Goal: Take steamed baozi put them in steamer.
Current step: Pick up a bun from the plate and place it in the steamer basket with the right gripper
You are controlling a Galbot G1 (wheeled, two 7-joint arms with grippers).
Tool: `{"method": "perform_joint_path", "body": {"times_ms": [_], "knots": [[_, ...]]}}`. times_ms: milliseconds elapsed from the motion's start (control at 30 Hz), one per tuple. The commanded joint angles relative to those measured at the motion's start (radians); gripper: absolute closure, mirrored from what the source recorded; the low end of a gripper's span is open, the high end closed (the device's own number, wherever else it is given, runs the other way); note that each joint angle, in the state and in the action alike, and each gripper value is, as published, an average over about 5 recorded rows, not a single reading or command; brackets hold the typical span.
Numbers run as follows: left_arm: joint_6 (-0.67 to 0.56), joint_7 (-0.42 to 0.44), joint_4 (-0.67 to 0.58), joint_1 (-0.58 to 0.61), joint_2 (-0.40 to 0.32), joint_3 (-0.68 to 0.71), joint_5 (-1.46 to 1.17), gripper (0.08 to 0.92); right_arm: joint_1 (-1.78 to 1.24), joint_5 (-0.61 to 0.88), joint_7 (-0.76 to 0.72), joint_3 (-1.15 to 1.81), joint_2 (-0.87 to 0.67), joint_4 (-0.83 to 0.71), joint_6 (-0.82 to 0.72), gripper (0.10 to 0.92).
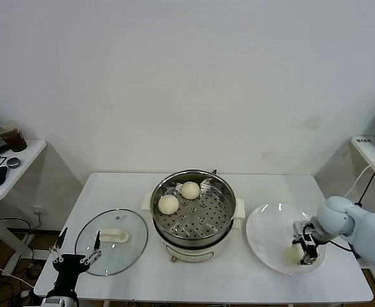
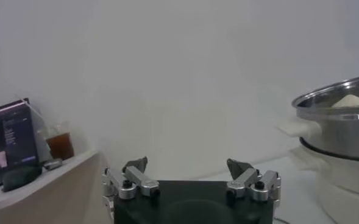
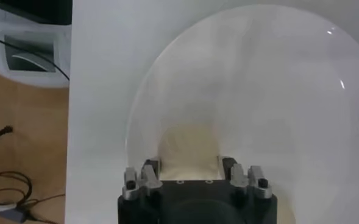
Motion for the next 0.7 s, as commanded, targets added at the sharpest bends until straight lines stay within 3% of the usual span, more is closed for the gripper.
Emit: {"method": "perform_joint_path", "body": {"times_ms": [33, 400, 700], "knots": [[0.0, 0.0, 0.0, 0.001, -0.001, 0.0, 0.001, 0.177, 0.051, 0.014, -0.006, -0.004, -0.001, -0.001, -0.003, 0.46], [-0.002, -0.002, -0.003, -0.015, 0.008, 0.003, -0.01, 0.177, 0.424, 0.18, -0.086, -0.074, 0.011, -0.006, 0.027, 0.468], [-0.002, -0.001, -0.01, -0.021, 0.017, -0.004, -0.022, 0.177, 0.741, 0.299, -0.115, -0.212, 0.196, -0.032, 0.079, 0.465]]}}
